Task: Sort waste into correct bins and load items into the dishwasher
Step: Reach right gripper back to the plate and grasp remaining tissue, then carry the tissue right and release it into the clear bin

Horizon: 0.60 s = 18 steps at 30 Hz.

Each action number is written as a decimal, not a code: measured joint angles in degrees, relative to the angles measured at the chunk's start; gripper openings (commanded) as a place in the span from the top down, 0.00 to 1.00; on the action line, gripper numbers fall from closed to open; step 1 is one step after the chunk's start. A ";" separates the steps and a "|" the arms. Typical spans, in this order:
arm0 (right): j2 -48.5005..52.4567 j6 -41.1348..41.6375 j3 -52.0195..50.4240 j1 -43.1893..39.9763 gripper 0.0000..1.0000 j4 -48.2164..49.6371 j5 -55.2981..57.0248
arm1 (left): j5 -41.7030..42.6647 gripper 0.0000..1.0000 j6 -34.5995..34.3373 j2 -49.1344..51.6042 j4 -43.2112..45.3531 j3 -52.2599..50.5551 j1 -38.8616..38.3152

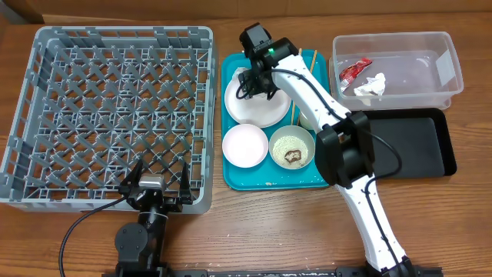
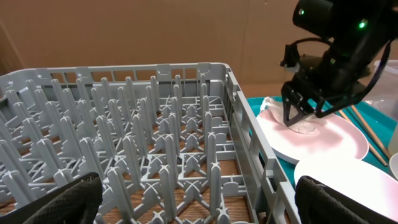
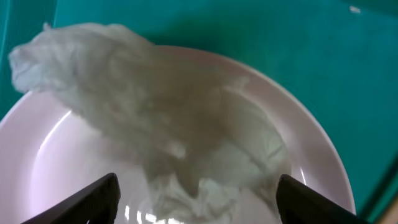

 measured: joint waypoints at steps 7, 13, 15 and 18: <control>0.17 -1.05 0.00 0.00 0.39 2.10 -0.55 | 0.00 0.00 0.00 0.00 0.00 0.00 0.00; 0.17 -1.18 -3.17 0.00 0.39 5.05 -2.08 | 0.00 0.00 0.00 0.00 0.00 0.00 0.00; -0.20 -1.22 -4.07 0.07 0.50 5.68 -1.97 | 0.00 0.00 0.00 0.00 -0.02 0.00 0.00; -0.59 -1.40 -5.05 0.04 0.96 5.62 -1.40 | 0.00 0.00 0.00 0.00 0.00 0.00 0.00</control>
